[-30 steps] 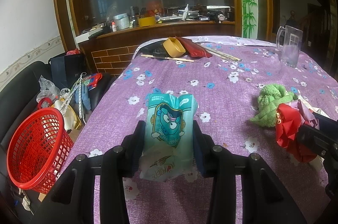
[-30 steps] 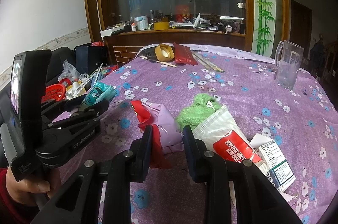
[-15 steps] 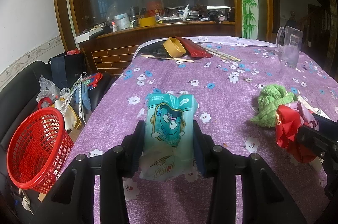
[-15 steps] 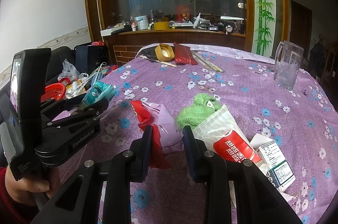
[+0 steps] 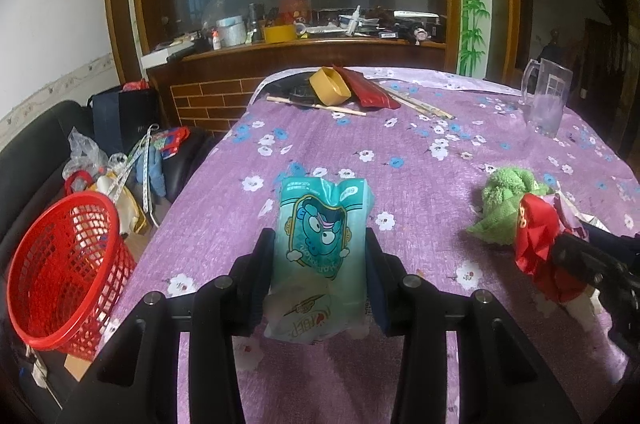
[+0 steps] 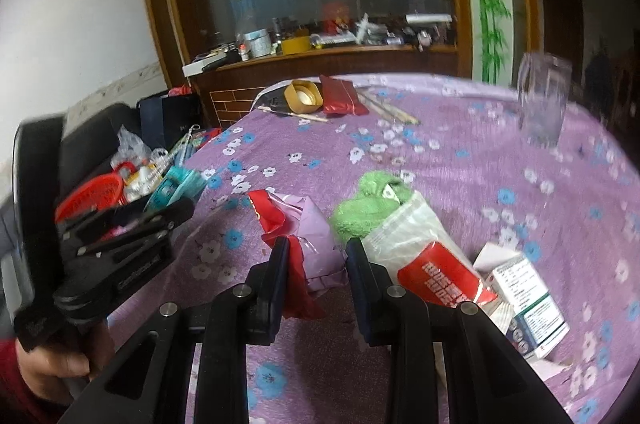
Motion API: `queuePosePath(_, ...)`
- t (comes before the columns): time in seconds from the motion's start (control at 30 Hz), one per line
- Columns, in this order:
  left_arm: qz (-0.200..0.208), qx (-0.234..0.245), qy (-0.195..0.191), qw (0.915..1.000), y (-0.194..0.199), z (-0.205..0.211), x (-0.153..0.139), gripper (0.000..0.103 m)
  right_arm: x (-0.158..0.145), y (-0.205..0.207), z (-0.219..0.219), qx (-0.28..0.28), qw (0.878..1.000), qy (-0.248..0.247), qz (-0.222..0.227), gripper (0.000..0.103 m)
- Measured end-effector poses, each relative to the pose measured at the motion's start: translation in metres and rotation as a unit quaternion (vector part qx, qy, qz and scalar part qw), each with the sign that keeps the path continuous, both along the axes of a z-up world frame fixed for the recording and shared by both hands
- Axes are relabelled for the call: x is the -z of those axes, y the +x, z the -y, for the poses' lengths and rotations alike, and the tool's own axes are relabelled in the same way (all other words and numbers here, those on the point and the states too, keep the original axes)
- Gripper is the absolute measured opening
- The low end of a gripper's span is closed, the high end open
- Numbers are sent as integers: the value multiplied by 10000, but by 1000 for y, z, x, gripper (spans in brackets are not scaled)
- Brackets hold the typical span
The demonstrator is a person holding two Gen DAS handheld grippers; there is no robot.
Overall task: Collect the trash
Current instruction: 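Hold the wet-wipe pack in the left tool and the red bag in the right tool, then carry both items to the red basket and open both tools over it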
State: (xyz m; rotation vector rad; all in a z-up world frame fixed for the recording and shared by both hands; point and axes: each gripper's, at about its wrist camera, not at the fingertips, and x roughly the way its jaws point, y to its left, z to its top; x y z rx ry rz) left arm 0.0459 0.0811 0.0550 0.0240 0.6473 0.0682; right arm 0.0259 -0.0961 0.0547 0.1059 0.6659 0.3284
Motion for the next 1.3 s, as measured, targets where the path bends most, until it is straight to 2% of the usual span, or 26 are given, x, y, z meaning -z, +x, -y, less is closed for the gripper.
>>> queuePosePath(0.2, 63, -38, -42, 10000, -21, -16, -18, 41, -11, -3, -4, -110, 9996, 206, -146, 32)
queuePosePath(0.43, 186, -313, -107, 9993, -44, -62, -38, 41, -30, -5, -44, -566, 9974, 285, -353, 32)
queuePosePath(0.57, 234, -529, -90, 9983, -52, -91, -41, 41, -42, -6, -80, -847, 9958, 155, -298, 32)
queuePosePath(0.77, 228, -883, -79, 9958, -60, -142, -40, 41, -49, 0, -141, -1340, 9897, 202, -454, 32)
queuePosePath(1.1, 134, -1633, -253, 9862, -68, -240, -30, 41, -57, 14, -251, -2036, 9775, 64, -549, 33)
queuePosePath(1.3, 8, -1900, -288, 9814, -61, -277, -23, 41, -54, 35, -306, -2243, 9722, 102, -672, 33)
